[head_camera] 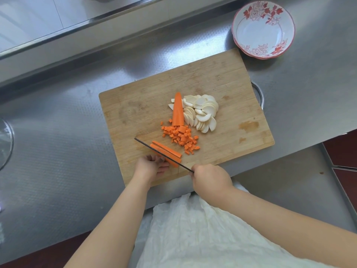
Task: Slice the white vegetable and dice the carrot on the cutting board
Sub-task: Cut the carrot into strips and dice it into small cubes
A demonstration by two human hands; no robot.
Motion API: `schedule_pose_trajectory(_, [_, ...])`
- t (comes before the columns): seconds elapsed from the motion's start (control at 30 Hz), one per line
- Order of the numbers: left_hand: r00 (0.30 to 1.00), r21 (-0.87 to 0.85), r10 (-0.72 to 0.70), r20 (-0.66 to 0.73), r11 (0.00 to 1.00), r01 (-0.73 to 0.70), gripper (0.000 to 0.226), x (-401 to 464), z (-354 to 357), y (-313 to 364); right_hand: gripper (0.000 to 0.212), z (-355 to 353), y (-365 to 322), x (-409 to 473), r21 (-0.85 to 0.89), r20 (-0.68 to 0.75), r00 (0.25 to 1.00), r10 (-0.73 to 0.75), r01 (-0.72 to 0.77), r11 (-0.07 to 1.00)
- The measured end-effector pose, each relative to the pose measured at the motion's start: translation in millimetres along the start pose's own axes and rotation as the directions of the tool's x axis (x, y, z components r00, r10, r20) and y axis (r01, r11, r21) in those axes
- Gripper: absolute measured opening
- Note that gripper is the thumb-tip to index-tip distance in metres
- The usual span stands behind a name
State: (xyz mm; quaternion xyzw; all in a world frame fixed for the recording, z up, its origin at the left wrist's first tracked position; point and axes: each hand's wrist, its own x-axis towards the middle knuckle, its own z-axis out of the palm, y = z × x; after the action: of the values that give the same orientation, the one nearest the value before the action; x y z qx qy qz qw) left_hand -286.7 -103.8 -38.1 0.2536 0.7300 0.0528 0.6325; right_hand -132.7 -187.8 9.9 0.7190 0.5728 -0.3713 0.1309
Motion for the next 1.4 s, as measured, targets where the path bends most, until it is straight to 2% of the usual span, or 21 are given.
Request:
schedule_pose_trajectory(0.2, [1.000, 0.004, 0.007, 0.010, 1.000, -0.007, 0.010, 0.0, 0.4, 0.4, 0.020, -3.0, -2.3, -2.0, 0.006, 0.023, 1.000, 0.012, -0.012, 1.000])
schedule_pose_trajectory(0.4, [1.000, 0.019, 0.005, 0.007, 1.000, -0.005, 0.003, 3.2, -0.8, -1.1, 0.023, -17.3, -10.2, -1.4, -0.013, 0.124, 0.990, 0.065, -0.064, 0.998])
schedule_pose_trajectory(0.53, [1.000, 0.014, 0.013, 0.005, 1.000, -0.013, 0.005, 3.6, -0.4, -1.2, 0.025, -25.1, -14.0, 0.2, -0.034, 0.166, 0.982, 0.086, -0.081, 0.996])
schedule_pose_trajectory(0.8, [1.000, 0.001, 0.003, 0.010, 1.000, -0.003, 0.007, 6.0, -0.6, -1.4, 0.020, -29.7, -13.0, 4.0, -0.054, 0.207, 0.973, 0.103, -0.094, 0.994])
schedule_pose_trajectory(1.07, [1.000, 0.002, -0.001, 0.008, 1.000, 0.001, 0.007, 6.2, -0.6, -1.8, 0.025, -41.1, -18.9, 15.2, -0.043, 0.261, 0.954, 0.148, -0.141, 0.989])
schedule_pose_trajectory(1.33, [0.999, 0.002, 0.050, 0.001, 0.999, -0.050, 0.015, 7.9, 1.4, -8.4, 0.023, -21.4, -11.0, 8.9, -0.019, 0.204, 0.971, 0.126, -0.125, 0.992])
schedule_pose_trajectory(1.37, [0.998, -0.001, 0.055, -0.008, 0.998, -0.055, 0.016, 6.7, 0.3, -10.1, 0.023, -21.4, -10.5, 9.1, -0.014, 0.200, 0.972, 0.126, -0.126, 0.992])
schedule_pose_trajectory(1.4, [0.994, -0.014, 0.079, -0.075, 0.997, -0.080, 0.017, 5.5, -2.9, -11.2, 0.023, -21.4, -10.4, 9.7, -0.006, 0.200, 0.972, 0.125, -0.127, 0.992])
